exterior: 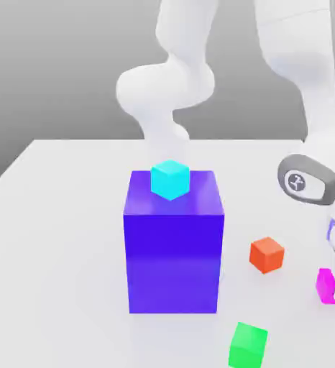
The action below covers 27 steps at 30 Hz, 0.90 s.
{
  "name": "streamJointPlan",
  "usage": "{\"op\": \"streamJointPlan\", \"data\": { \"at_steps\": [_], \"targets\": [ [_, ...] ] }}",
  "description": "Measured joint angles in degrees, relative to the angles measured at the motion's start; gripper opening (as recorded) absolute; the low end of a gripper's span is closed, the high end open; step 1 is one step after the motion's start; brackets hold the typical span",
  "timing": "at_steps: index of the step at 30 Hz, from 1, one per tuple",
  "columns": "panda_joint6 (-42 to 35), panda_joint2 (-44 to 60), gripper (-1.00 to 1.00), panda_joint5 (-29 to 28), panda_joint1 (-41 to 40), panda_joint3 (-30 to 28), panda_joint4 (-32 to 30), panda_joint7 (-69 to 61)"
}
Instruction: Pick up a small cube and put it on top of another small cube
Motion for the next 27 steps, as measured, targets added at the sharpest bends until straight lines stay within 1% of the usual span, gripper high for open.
{"op": "streamJointPlan", "data": {
  "at_steps": [1,3,10,12,15,16,22,24,27],
  "targets": [
    [-1.5,-1.9,-1.00,0.9,-0.4,0.4,-0.4,-0.8],
    [-3.8,-3.8,-1.00,2.0,-3.3,-0.8,0.1,-4.2],
    [-10.6,-7.7,-1.00,6.3,-15.2,-7.9,3.1,-19.1],
    [-9.2,-5.9,-1.00,6.9,-16.8,-8.7,3.6,-21.0],
    [-4.2,-0.5,-1.00,7.4,-17.4,-8.7,4.0,-21.8],
    [-3.1,0.7,1.00,7.4,-17.5,-8.7,4.1,-21.9],
    [-2.5,1.3,1.00,7.5,-17.5,-8.7,4.1,-21.9],
    [-4.4,-0.8,1.00,7.4,-17.4,-8.7,4.0,-21.9],
    [-9.6,-6.2,1.00,7.0,-17.3,-8.9,3.7,-21.6]
  ]
}}
